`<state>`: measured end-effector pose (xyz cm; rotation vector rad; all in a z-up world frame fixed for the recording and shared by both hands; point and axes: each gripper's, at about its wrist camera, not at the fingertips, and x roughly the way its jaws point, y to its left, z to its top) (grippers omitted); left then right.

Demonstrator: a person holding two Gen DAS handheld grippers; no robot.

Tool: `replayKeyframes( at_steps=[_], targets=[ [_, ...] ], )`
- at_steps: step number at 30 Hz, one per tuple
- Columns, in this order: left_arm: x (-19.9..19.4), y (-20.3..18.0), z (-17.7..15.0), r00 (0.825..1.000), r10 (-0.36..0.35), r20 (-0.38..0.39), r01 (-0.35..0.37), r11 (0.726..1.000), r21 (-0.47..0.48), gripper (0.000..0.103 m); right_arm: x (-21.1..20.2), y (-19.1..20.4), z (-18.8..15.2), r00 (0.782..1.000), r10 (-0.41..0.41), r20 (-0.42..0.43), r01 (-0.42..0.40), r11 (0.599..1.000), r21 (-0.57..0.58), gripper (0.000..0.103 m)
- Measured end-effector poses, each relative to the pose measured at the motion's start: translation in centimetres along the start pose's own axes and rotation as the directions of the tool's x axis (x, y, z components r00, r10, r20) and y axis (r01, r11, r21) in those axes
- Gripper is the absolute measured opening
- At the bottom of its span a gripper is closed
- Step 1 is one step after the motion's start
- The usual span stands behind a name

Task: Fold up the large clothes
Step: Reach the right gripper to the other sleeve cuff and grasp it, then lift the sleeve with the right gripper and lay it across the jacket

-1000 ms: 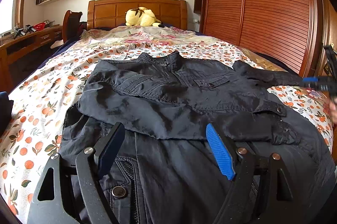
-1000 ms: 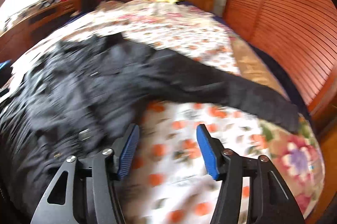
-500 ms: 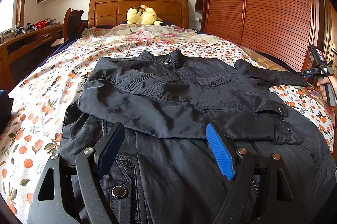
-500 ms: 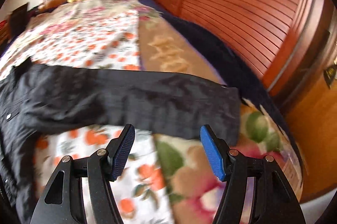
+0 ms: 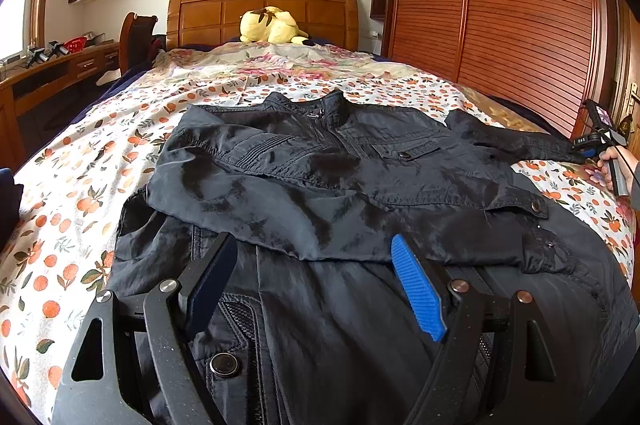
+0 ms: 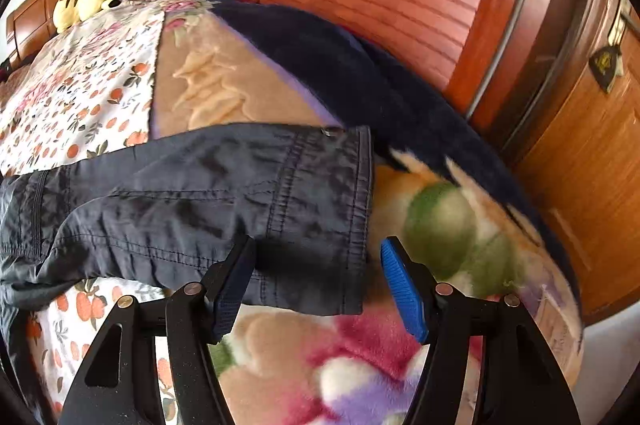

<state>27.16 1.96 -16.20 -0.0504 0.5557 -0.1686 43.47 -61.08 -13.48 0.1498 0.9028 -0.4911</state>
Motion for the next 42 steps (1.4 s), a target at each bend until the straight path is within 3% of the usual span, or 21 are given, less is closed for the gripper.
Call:
replayKeyframes(
  at_steps=[7, 13, 15, 20, 25, 29, 38, 42],
  targets=[
    [0.0, 0.1, 0.0, 1.000, 0.001, 0.000, -0.001, 1.000, 0.001, 0.080, 1.4, 0.3, 0.2, 1.000, 0.010, -0.017, -0.010, 1.000, -0.004, 0.069],
    [-0.1, 0.0, 0.0, 1.000, 0.000, 0.000, 0.000, 1.000, 0.000, 0.080, 1.0, 2.3, -0.3, 0.999, 0.038, -0.024, -0.041, 0.990, -0.137, 0.020],
    [-0.1, 0.0, 0.0, 1.000, 0.000, 0.000, 0.000, 1.000, 0.000, 0.080, 0.0, 3.0, -0.3, 0.999, 0.040, 0.001, -0.039, 0.985, -0.170, 0.014],
    [-0.1, 0.0, 0.0, 1.000, -0.002, 0.004, 0.002, 1.000, -0.003, 0.080, -5.6, 4.7, 0.8, 0.986, 0.082, 0.144, -0.051, 0.977, -0.208, 0.013],
    [-0.3, 0.1, 0.1, 1.000, -0.003, 0.011, 0.003, 1.000, -0.006, 0.080, -13.2, 7.8, 2.0, 0.947, 0.164, 0.278, -0.077, 0.951, -0.298, 0.013],
    [-0.5, 0.2, 0.2, 1.000, -0.003, 0.016, 0.003, 1.000, -0.005, 0.080, -19.3, 11.1, 2.0, 0.899, 0.251, 0.358, -0.103, 0.917, -0.385, 0.013],
    [-0.8, 0.1, 0.1, 1.000, -0.014, 0.026, 0.015, 1.000, -0.013, 0.080, -30.1, 17.9, -0.5, 0.787, 0.454, 0.418, -0.181, 0.818, -0.546, 0.013],
    [-1.4, 0.4, 0.1, 0.999, -0.027, 0.037, 0.028, 0.999, -0.023, 0.080, -34.0, 20.7, -2.1, 0.724, 0.549, 0.418, -0.220, 0.758, -0.614, 0.013]
  ],
)
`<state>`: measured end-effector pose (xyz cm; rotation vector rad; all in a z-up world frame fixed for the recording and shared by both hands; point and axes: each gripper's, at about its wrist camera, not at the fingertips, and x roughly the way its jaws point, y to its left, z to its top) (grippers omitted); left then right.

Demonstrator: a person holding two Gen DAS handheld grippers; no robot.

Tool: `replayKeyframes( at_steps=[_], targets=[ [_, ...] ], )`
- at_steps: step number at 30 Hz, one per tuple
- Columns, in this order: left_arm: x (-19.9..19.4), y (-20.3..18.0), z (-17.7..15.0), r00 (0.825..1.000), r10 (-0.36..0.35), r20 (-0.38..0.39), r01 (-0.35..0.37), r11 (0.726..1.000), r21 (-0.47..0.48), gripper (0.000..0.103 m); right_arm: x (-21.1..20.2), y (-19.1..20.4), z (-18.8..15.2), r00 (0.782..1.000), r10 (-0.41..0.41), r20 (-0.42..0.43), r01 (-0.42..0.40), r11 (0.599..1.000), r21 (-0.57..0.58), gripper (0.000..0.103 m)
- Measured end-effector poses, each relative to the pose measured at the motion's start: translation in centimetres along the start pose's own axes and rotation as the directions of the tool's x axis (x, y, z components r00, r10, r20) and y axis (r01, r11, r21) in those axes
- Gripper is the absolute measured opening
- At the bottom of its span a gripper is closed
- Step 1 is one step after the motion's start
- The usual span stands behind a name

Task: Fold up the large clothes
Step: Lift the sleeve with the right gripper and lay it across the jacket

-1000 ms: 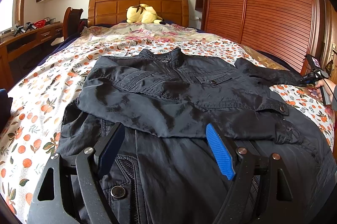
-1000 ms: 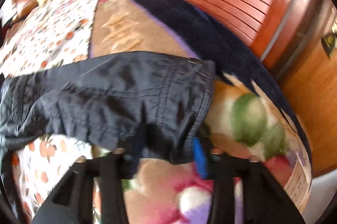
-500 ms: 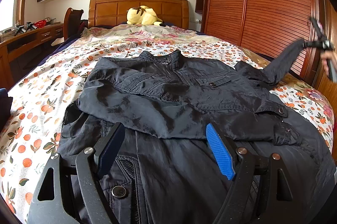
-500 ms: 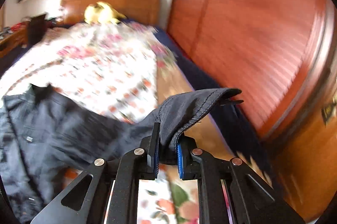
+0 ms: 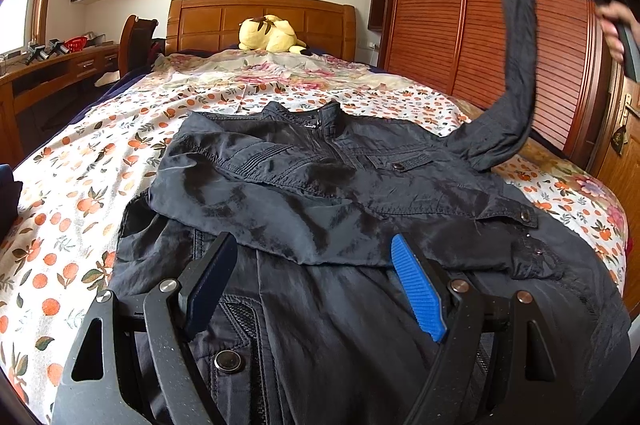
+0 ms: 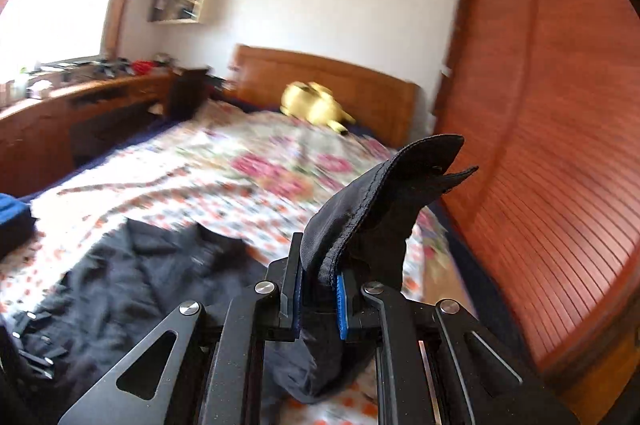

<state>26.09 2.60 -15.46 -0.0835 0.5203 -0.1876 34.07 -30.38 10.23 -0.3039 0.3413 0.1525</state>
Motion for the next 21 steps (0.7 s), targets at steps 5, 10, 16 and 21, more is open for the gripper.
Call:
replayKeyframes(
  at_steps=[5, 10, 16, 21],
  targets=[
    [-1.1, 0.2, 0.0, 1.000, -0.007, 0.005, 0.007, 1.000, -0.001, 0.080, -2.0, 4.4, 0.4, 0.993, 0.114, 0.033, -0.112, 0.991, -0.071, 0.013],
    [-2.5, 0.9, 0.0, 1.000, 0.012, 0.025, -0.013, 1.000, 0.009, 0.080, -3.1, 6.9, -1.2, 0.979, 0.205, 0.005, -0.204, 0.974, -0.095, 0.013],
    [-3.4, 2.2, 0.1, 0.999, 0.035, 0.034, -0.034, 0.999, -0.014, 0.080, -1.6, 9.3, -1.8, 0.955, 0.292, -0.058, -0.298, 0.945, -0.137, 0.013],
    [-3.8, 3.2, 0.2, 0.998, 0.056, 0.043, -0.054, 0.998, -0.034, 0.080, -1.1, 9.5, -1.8, 0.925, 0.360, -0.120, -0.376, 0.913, -0.158, 0.013]
  ],
)
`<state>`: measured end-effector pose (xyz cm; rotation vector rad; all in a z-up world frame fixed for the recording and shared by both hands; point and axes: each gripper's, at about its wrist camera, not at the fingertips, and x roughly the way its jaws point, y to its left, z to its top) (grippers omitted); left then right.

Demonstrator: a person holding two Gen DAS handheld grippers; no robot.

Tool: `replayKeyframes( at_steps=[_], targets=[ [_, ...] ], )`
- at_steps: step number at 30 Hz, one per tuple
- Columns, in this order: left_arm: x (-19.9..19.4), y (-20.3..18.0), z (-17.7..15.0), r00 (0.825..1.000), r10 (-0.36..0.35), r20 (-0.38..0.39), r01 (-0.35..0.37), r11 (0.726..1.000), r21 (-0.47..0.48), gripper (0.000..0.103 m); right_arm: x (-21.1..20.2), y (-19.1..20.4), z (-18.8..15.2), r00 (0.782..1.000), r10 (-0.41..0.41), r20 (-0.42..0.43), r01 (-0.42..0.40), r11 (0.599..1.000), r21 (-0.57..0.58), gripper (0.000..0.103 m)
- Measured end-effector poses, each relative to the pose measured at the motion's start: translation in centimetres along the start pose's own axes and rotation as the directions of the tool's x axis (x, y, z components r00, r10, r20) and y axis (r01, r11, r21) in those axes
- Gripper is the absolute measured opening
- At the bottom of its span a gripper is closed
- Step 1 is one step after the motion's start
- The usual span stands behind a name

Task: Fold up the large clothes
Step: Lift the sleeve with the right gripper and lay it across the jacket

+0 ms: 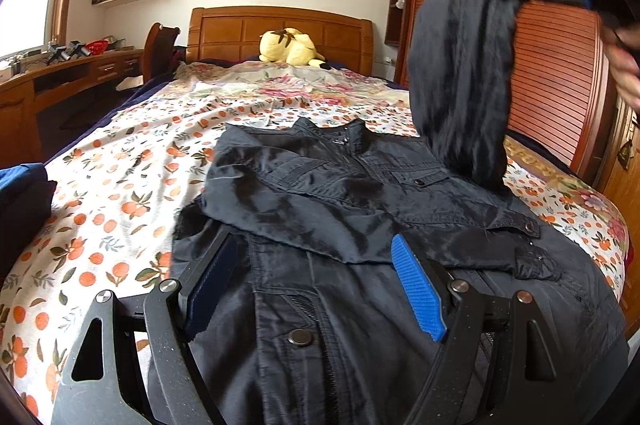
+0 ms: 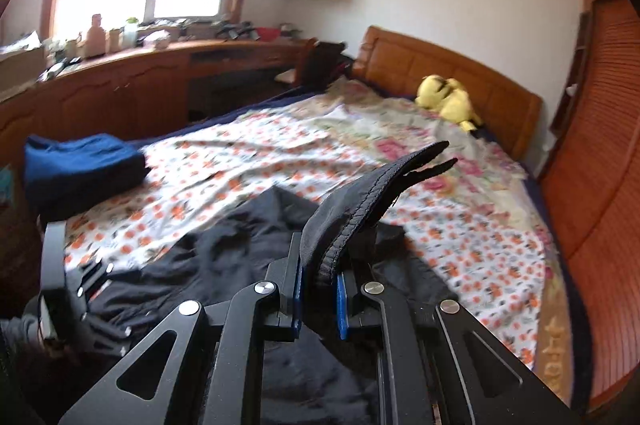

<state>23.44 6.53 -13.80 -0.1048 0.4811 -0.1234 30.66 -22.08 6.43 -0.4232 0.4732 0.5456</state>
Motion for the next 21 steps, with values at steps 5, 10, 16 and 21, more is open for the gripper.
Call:
replayKeyframes(
  at_steps=[5, 10, 16, 21],
  targets=[
    [0.1, 0.7, 0.1, 1.000, 0.009, 0.001, -0.009, 1.000, -0.019, 0.080, 1.4, -0.2, 0.2, 0.997, 0.043, -0.058, -0.043, 0.999, -0.002, 0.014],
    [0.3, 0.8, 0.0, 1.000, 0.016, -0.003, -0.016, 1.000, -0.020, 0.080, 1.1, 0.3, 1.1, 0.996, 0.056, -0.068, -0.056, 0.998, -0.002, 0.014],
    [0.5, 0.6, 0.0, 1.000, 0.022, -0.004, -0.022, 1.000, -0.014, 0.080, 0.2, 0.2, 1.0, 0.998, 0.041, -0.037, -0.040, 0.999, 0.020, 0.040],
    [0.5, 0.5, -0.1, 1.000, 0.022, -0.003, -0.022, 1.000, -0.010, 0.080, 2.1, 0.0, -2.4, 0.996, 0.027, -0.083, -0.022, 0.998, 0.067, 0.043]
  ],
)
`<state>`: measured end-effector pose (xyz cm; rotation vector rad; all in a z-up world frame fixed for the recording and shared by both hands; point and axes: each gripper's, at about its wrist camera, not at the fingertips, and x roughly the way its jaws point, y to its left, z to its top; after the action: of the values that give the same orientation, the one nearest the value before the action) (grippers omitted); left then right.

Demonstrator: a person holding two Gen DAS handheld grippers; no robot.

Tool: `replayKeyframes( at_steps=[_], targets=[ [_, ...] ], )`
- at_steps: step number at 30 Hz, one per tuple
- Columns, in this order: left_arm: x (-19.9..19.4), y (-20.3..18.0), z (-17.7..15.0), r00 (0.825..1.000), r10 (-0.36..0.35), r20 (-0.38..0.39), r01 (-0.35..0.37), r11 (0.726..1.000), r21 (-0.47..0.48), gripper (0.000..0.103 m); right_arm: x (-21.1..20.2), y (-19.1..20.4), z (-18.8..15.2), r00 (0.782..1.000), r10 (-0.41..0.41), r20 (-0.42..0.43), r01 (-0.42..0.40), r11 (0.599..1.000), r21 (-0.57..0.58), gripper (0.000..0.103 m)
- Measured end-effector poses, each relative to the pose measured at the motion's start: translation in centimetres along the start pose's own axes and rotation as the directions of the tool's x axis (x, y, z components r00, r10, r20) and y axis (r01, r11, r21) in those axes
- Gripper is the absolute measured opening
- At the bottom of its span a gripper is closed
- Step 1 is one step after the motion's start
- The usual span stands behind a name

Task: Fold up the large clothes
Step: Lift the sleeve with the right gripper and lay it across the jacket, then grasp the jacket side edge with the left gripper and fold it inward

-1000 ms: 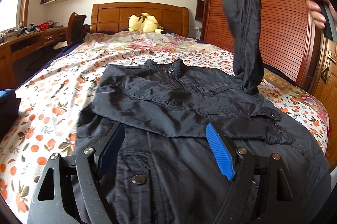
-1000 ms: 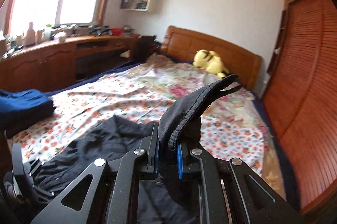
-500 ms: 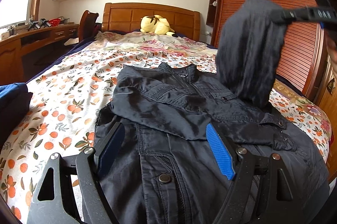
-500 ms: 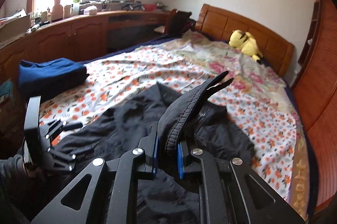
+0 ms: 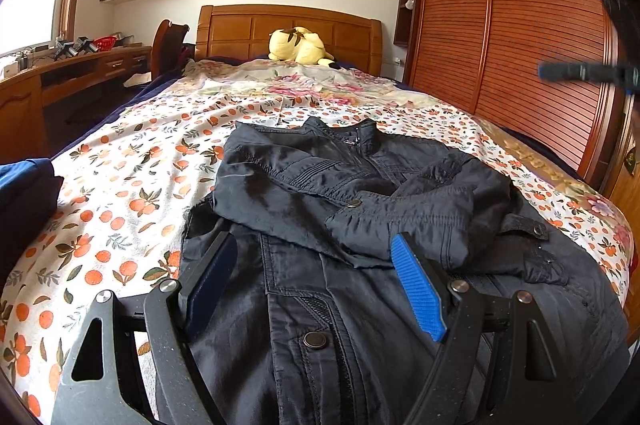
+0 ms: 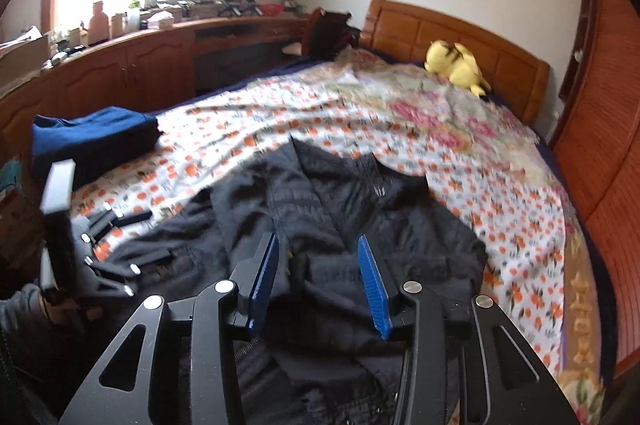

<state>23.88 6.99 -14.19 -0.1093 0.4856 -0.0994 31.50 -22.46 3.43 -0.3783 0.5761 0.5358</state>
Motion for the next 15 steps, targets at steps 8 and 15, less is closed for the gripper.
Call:
replayKeyframes(
  at_steps=[8, 15],
  targets=[
    [0.0, -0.3, -0.2, 1.000, 0.011, -0.008, -0.011, 1.000, 0.016, 0.080, 4.0, -1.4, -5.2, 0.997, -0.002, -0.083, 0.012, 0.993, 0.113, 0.043],
    [-0.2, -1.3, -0.6, 0.999, 0.041, -0.021, -0.040, 0.998, 0.052, 0.080, 5.7, -2.1, -8.0, 0.993, 0.002, -0.121, 0.018, 0.987, 0.161, 0.043]
  ],
)
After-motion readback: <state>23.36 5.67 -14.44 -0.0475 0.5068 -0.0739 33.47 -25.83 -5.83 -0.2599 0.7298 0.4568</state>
